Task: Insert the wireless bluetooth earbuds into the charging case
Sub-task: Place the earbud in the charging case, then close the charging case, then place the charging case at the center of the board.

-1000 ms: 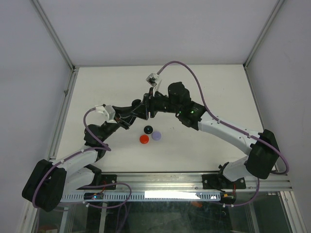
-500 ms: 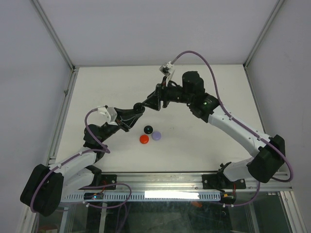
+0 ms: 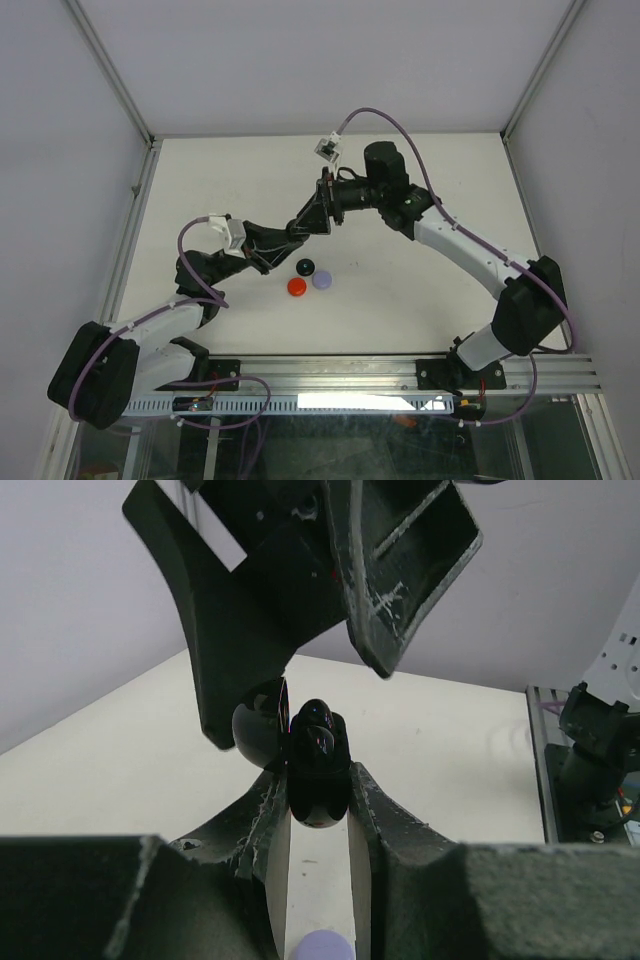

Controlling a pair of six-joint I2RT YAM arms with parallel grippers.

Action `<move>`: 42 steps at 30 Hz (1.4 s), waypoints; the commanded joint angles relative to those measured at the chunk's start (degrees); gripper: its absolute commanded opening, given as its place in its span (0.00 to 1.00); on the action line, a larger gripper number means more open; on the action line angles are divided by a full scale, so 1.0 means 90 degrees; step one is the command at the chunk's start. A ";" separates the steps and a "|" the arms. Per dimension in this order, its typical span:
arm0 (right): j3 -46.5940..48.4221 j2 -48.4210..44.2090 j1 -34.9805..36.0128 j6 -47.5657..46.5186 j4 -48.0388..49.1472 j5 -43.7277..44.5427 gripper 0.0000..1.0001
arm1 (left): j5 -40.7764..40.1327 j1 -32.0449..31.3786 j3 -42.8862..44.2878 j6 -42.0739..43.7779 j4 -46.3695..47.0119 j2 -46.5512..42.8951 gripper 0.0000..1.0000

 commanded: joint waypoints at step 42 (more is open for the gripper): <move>-0.2014 -0.2087 -0.0401 -0.1017 -0.1822 0.4741 0.75 | -0.2209 0.0376 0.0890 -0.3122 -0.5687 0.1667 0.20</move>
